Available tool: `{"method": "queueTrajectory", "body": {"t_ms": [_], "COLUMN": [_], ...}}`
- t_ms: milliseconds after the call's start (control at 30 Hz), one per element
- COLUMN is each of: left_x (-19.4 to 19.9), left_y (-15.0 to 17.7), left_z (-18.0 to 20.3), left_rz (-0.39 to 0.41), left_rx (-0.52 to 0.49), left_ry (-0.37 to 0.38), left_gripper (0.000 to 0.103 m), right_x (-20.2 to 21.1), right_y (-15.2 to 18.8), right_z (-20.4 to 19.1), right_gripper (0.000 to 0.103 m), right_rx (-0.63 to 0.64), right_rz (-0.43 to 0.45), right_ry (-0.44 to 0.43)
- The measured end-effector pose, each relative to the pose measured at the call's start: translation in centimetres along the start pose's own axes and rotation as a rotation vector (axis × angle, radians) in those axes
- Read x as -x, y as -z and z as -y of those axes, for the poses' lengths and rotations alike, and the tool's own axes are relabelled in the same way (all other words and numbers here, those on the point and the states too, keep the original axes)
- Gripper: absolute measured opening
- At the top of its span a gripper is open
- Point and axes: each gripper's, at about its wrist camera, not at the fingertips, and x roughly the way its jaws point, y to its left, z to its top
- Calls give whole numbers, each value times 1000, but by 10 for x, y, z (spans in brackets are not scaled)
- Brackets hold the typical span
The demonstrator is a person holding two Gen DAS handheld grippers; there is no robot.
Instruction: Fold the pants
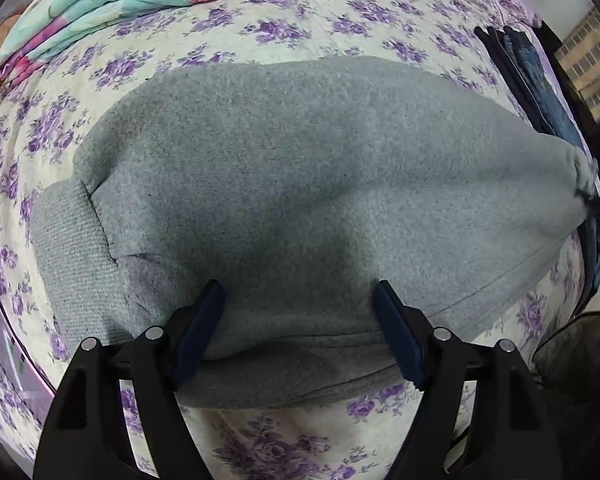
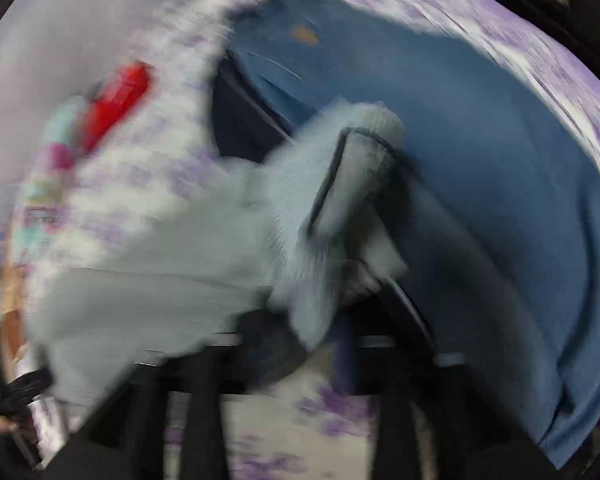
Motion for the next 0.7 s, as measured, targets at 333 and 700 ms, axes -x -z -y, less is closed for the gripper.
{"method": "queueTrajectory", "body": {"t_ms": [333,700], "left_x": [38,63], "left_y": [9,30], "left_z": [-13,-53], "left_rz": [84,136], "left_rx": [31,184], "left_ry": [11,-80], "left_gripper": [80,80], "right_x": [74,7], "right_y": [-9,69], "right_z": [-66,-268], "right_gripper": [54,54], "right_rx": [210,765], "right_rz": [175,-82], "right_ry": [-25,-294]}}
